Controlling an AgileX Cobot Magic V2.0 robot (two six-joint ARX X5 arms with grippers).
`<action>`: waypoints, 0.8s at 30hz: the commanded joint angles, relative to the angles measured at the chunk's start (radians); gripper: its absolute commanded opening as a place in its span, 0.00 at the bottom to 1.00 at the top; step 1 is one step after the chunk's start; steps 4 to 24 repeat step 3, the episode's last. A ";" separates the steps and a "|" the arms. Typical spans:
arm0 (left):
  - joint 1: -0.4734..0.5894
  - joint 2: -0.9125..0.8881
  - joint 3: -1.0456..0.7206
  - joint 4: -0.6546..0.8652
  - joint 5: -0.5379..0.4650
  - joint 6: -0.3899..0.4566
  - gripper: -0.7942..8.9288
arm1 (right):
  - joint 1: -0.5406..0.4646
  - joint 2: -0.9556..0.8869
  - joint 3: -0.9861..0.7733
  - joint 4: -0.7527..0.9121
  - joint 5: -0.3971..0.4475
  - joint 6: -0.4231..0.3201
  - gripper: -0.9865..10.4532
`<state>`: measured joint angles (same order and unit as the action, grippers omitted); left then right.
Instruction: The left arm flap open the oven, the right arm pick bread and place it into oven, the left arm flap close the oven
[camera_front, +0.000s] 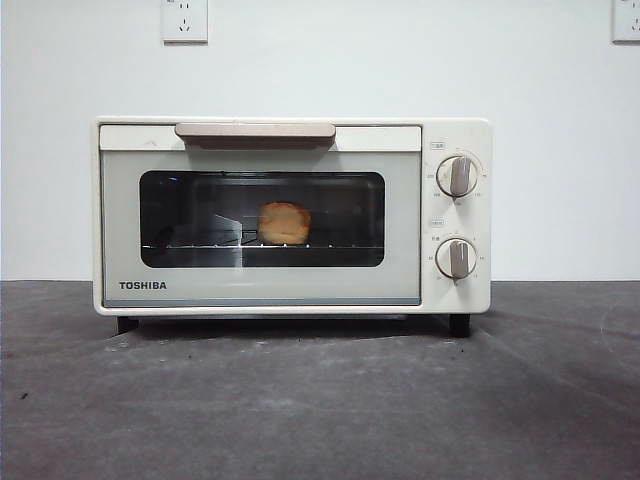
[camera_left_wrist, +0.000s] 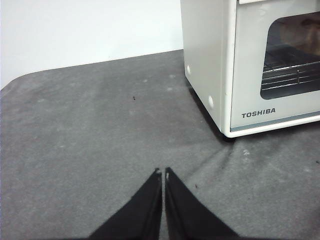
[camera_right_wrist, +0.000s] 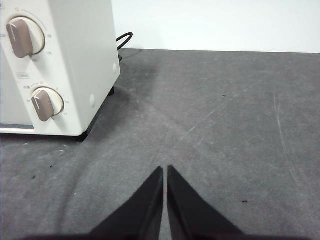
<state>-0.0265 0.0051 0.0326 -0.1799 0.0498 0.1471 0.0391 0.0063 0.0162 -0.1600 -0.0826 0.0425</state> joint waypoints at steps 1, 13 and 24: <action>0.000 -0.002 -0.021 -0.006 -0.003 -0.002 0.10 | 0.001 -0.003 -0.007 0.010 0.002 0.013 0.09; 0.000 -0.002 -0.021 -0.006 -0.003 -0.002 0.10 | 0.001 -0.003 -0.007 0.011 0.002 0.013 0.09; 0.000 -0.002 -0.021 -0.006 -0.003 -0.002 0.10 | 0.001 -0.003 -0.007 0.011 0.002 0.013 0.09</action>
